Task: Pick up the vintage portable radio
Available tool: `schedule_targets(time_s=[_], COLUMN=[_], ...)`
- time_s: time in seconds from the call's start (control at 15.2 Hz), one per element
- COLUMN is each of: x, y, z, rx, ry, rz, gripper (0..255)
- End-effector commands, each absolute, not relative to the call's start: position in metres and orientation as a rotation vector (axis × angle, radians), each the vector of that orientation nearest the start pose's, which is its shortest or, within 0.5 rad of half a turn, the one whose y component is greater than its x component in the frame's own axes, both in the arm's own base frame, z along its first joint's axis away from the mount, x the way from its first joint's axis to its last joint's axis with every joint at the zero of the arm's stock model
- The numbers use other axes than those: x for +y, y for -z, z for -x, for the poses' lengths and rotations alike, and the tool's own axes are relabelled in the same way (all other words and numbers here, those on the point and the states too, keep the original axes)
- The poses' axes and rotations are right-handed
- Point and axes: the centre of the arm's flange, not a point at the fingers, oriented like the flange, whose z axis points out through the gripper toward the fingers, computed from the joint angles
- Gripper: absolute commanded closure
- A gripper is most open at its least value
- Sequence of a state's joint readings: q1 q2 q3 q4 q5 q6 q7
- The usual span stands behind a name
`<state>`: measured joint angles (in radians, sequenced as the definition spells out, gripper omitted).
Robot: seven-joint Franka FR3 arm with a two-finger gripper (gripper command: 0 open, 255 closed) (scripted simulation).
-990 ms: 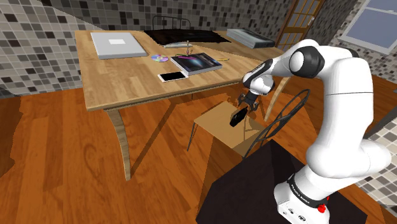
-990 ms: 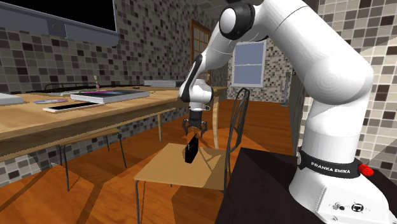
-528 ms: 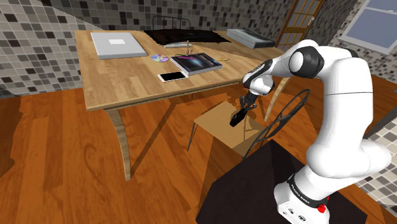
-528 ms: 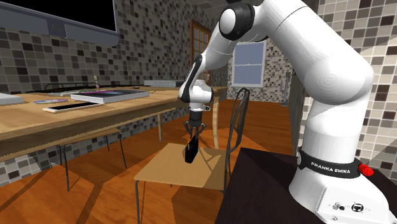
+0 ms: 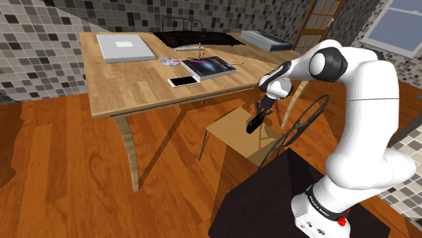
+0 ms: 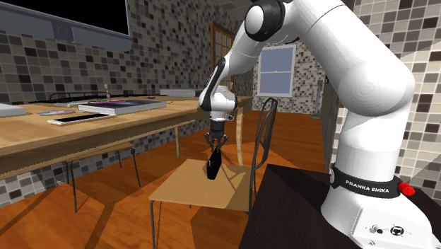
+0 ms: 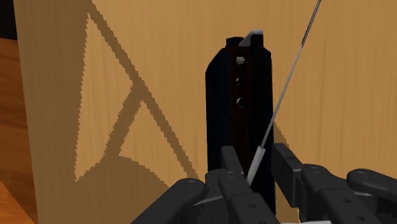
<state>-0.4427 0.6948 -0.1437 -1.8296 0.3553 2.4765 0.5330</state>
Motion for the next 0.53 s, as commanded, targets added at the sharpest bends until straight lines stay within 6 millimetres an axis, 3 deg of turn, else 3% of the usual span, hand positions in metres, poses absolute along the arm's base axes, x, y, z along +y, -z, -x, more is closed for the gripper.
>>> schedule_targets(time_s=[0.0,0.46], x=[-0.351,-0.351], y=[-0.162,-0.199], z=[-0.534,-0.534], rx=[1.913,1.913], ry=[-0.041,-0.041], rz=[2.336,2.336], gripper=[255,255])
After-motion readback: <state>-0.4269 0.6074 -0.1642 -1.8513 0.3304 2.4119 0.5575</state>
